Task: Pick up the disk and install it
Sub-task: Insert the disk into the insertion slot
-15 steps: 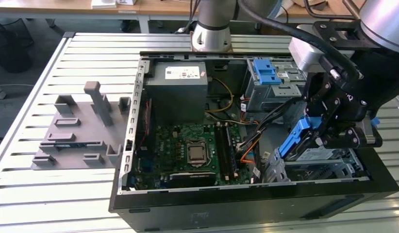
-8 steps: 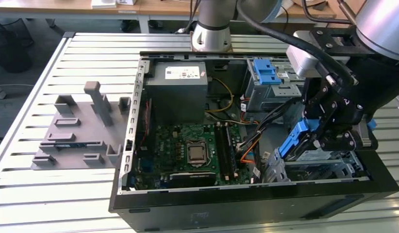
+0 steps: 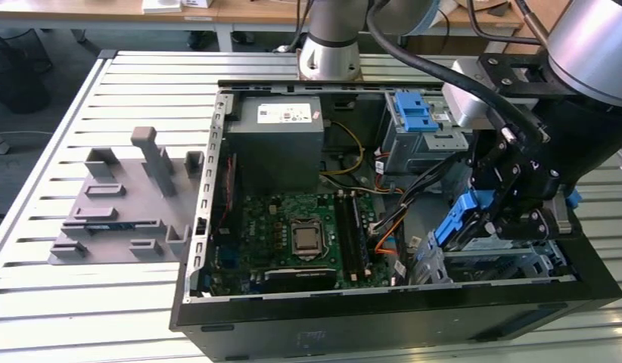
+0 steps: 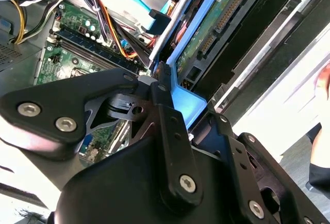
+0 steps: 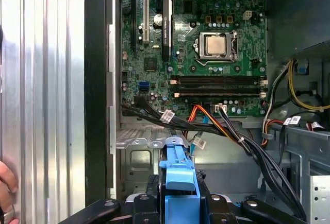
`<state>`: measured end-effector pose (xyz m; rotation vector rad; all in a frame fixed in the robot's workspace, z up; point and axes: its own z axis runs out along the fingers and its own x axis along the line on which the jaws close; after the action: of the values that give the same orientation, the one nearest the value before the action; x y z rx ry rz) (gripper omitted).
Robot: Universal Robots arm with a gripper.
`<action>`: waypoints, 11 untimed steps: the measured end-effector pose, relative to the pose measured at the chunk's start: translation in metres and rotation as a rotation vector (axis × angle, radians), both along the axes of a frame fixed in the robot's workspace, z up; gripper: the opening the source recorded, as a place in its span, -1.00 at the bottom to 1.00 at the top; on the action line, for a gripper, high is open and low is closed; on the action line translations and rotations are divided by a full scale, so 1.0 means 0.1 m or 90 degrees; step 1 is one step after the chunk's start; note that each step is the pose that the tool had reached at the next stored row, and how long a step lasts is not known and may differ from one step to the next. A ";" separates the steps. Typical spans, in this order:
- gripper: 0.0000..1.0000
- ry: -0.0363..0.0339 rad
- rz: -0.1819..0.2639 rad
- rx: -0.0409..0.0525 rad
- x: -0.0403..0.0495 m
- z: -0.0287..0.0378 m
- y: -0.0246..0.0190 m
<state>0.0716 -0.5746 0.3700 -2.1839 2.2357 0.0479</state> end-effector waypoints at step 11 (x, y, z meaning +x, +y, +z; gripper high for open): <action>-0.27 0.0000 0.000 -0.0005 0.000 -0.049 0.000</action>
<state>0.0716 -0.5746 0.3650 -2.1842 2.2361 0.0470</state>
